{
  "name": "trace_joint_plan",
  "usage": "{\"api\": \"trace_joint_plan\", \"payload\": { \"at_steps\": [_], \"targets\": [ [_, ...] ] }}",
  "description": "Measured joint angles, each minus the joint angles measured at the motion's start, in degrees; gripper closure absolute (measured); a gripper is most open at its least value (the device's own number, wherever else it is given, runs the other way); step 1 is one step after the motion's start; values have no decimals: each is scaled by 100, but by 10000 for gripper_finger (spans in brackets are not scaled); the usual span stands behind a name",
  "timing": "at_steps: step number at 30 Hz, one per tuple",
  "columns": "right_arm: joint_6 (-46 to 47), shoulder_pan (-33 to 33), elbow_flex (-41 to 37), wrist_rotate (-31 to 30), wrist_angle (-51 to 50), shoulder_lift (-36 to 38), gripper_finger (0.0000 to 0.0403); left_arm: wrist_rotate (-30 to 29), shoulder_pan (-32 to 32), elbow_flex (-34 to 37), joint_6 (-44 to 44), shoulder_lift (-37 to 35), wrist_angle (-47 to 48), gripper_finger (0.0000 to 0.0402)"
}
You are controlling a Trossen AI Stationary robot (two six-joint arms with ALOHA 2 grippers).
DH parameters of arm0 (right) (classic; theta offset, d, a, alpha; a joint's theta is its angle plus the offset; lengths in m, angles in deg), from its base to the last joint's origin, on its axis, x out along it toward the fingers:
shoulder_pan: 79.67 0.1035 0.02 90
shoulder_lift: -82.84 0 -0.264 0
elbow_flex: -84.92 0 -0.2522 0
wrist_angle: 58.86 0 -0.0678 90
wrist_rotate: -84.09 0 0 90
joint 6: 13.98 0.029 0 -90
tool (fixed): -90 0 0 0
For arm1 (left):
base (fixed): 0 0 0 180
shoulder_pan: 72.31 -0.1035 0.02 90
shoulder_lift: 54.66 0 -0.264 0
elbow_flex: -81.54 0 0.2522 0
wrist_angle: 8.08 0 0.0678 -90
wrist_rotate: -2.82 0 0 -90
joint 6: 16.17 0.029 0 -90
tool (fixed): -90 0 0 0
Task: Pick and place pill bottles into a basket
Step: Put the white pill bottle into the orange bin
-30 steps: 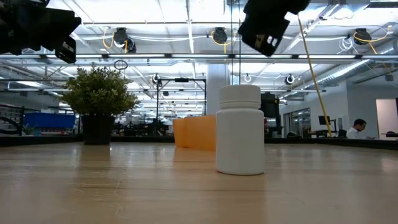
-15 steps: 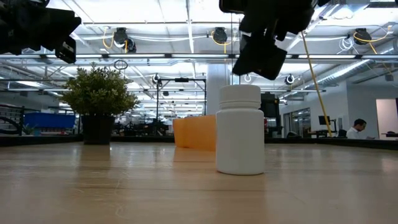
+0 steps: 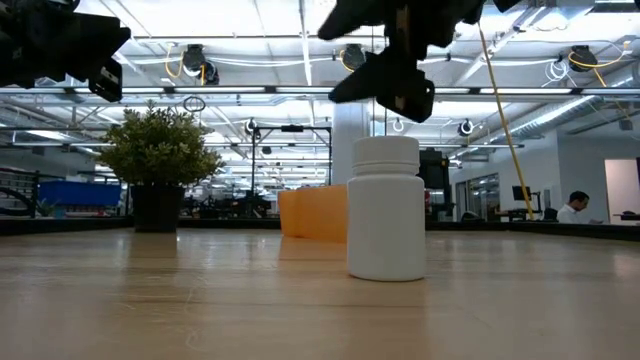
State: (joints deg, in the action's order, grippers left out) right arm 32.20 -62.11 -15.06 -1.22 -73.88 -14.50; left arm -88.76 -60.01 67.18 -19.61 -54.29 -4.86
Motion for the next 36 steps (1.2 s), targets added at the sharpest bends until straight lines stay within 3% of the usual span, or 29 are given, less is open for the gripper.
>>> {"api": "trace_joint_plan", "payload": {
  "at_steps": [13, 20, 36],
  "targets": [
    [-1738, 351, 0, -326, -262, 0, 111, -2, 0, 0, 0, 0, 0, 334],
    [-2425, 544, -2, -922, -408, -26, 109, -2, 0, 0, 0, 0, 0, 334],
    [-2913, 715, 0, -777, -171, -568, 110, -2, 0, -2, 0, 0, -11, 334]
  ]
}}
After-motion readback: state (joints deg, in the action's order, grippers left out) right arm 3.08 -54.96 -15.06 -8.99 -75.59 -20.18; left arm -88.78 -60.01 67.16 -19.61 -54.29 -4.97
